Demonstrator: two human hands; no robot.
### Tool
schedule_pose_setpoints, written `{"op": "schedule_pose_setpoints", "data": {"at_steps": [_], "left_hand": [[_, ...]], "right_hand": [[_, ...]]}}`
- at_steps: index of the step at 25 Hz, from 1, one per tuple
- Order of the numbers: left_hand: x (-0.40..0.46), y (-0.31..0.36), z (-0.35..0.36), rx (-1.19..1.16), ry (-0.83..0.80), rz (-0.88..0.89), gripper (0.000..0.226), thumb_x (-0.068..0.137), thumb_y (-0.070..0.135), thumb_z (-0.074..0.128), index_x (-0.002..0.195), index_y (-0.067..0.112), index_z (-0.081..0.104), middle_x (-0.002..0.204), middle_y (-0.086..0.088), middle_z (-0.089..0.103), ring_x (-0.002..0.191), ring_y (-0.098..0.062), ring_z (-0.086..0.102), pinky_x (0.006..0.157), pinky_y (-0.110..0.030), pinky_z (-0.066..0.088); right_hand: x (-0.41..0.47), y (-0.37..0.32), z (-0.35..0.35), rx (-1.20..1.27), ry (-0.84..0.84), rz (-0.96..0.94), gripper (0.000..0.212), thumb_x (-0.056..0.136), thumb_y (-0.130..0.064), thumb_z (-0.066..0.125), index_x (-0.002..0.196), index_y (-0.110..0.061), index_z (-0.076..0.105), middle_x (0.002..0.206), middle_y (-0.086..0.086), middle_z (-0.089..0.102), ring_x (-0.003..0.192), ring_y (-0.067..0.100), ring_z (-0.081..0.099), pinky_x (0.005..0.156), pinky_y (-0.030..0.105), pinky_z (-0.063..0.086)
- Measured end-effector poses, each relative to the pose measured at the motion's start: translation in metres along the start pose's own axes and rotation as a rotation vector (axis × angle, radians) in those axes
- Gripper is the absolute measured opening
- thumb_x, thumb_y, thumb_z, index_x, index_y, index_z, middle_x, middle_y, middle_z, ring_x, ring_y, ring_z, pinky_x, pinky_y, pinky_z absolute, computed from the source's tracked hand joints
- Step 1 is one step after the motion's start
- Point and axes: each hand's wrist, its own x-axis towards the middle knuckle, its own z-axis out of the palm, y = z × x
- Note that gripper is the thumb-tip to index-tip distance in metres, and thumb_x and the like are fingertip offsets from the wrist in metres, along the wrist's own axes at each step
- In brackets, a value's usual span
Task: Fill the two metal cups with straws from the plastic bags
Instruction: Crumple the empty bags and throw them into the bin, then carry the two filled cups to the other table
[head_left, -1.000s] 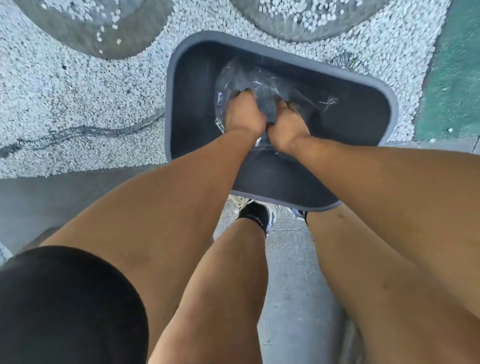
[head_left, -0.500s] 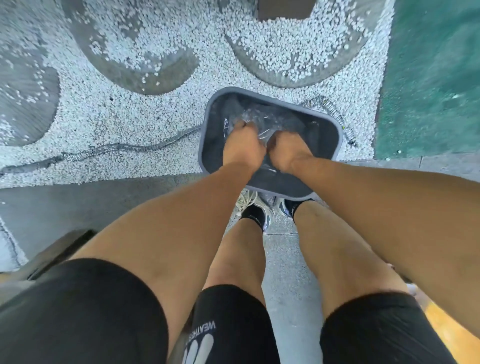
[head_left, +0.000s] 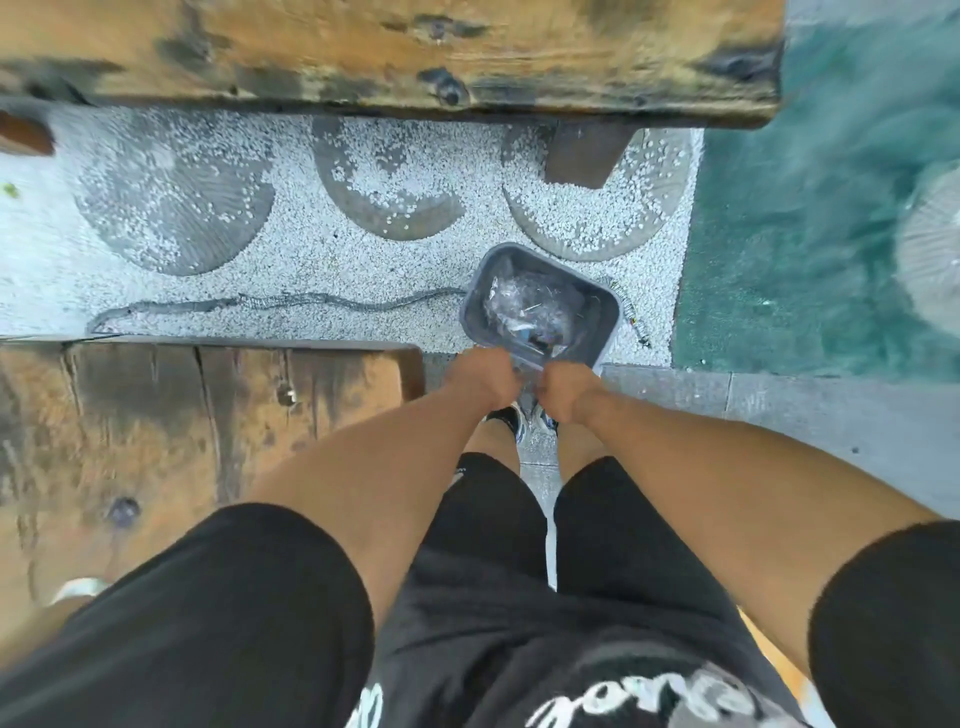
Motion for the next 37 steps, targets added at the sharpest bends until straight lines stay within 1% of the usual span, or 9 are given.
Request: {"op": "schedule_pose_setpoints", "data": {"at_steps": [5, 8, 12, 17, 20, 23, 27, 31, 37], "left_hand": [[-0.083, -0.005, -0.005, -0.152, 0.018, -0.053, 0.044, 0.100, 0.037, 0.045, 0.120, 0.002, 0.065, 0.123, -0.021, 0.067, 0.113, -0.036, 0.064, 0.087, -0.035, 0.049], [-0.128, -0.009, 0.000, -0.292, 0.068, -0.129, 0.042, 0.099, 0.031, 0.048, 0.123, 0.000, 0.062, 0.126, -0.022, 0.066, 0.117, -0.038, 0.062, 0.089, -0.036, 0.049], [-0.184, -0.015, 0.020, -0.474, 0.126, -0.269, 0.046, 0.100, 0.024, 0.048, 0.135, -0.004, 0.057, 0.135, -0.026, 0.062, 0.124, -0.041, 0.060, 0.098, -0.040, 0.050], [-0.244, -0.029, 0.056, -0.718, 0.204, -0.379, 0.042, 0.100, 0.026, 0.051, 0.123, -0.007, 0.063, 0.121, -0.028, 0.067, 0.108, -0.043, 0.068, 0.090, -0.045, 0.059], [-0.271, -0.050, 0.081, -0.808, 0.225, -0.445, 0.034, 0.100, 0.026, 0.048, 0.115, 0.000, 0.064, 0.111, -0.020, 0.070, 0.101, -0.036, 0.068, 0.087, -0.044, 0.059], [-0.297, -0.073, 0.112, -0.879, 0.254, -0.506, 0.030, 0.102, 0.029, 0.045, 0.107, 0.006, 0.062, 0.110, -0.017, 0.067, 0.093, -0.032, 0.060, 0.079, -0.037, 0.048], [-0.325, -0.103, 0.168, -1.126, 0.299, -0.582, 0.050, 0.106, 0.035, 0.044, 0.133, -0.005, 0.057, 0.130, -0.024, 0.064, 0.115, -0.041, 0.064, 0.096, -0.042, 0.051], [-0.352, -0.135, 0.231, -1.315, 0.326, -0.631, 0.046, 0.105, 0.032, 0.045, 0.131, -0.005, 0.056, 0.129, -0.025, 0.064, 0.117, -0.042, 0.063, 0.093, -0.040, 0.053], [-0.384, -0.174, 0.309, -1.496, 0.367, -0.698, 0.039, 0.102, 0.028, 0.048, 0.119, -0.004, 0.062, 0.119, -0.026, 0.068, 0.107, -0.042, 0.066, 0.083, -0.036, 0.053]], "right_hand": [[-0.084, -0.016, -0.005, -0.034, 0.015, -0.001, 0.031, 0.101, -0.022, 0.045, 0.107, -0.004, 0.069, 0.117, 0.018, 0.070, 0.105, 0.033, 0.066, 0.075, 0.030, 0.046], [-0.120, -0.020, -0.006, -0.055, 0.023, -0.039, 0.024, 0.096, -0.019, 0.045, 0.099, -0.007, 0.066, 0.118, 0.020, 0.069, 0.104, 0.034, 0.065, 0.075, 0.029, 0.045], [-0.147, -0.029, -0.004, -0.157, -0.036, -0.145, 0.032, 0.098, -0.021, 0.045, 0.110, -0.003, 0.069, 0.123, 0.022, 0.067, 0.111, 0.036, 0.063, 0.081, 0.031, 0.045], [-0.181, -0.053, 0.000, -0.346, -0.034, -0.284, 0.024, 0.096, -0.023, 0.049, 0.081, -0.010, 0.062, 0.104, 0.021, 0.067, 0.095, 0.033, 0.062, 0.075, 0.031, 0.045], [-0.190, -0.071, 0.008, -0.483, -0.006, -0.355, 0.026, 0.096, -0.021, 0.050, 0.097, -0.004, 0.070, 0.114, 0.022, 0.070, 0.109, 0.038, 0.064, 0.088, 0.034, 0.050], [-0.201, -0.098, 0.024, -0.576, -0.022, -0.396, 0.028, 0.095, -0.021, 0.048, 0.103, -0.004, 0.068, 0.118, 0.022, 0.068, 0.108, 0.038, 0.064, 0.084, 0.033, 0.048], [-0.211, -0.131, 0.058, -0.755, -0.095, -0.436, 0.018, 0.095, -0.021, 0.049, 0.088, -0.008, 0.060, 0.117, 0.024, 0.068, 0.108, 0.037, 0.064, 0.082, 0.031, 0.046], [-0.223, -0.167, 0.104, -0.868, -0.108, -0.494, 0.027, 0.097, -0.016, 0.046, 0.072, -0.008, 0.053, 0.114, 0.025, 0.069, 0.098, 0.034, 0.062, 0.077, 0.028, 0.041], [-0.242, -0.216, 0.166, -0.945, -0.083, -0.494, 0.035, 0.102, -0.025, 0.046, 0.119, -0.003, 0.067, 0.121, 0.020, 0.066, 0.115, 0.034, 0.062, 0.086, 0.031, 0.044]]}}
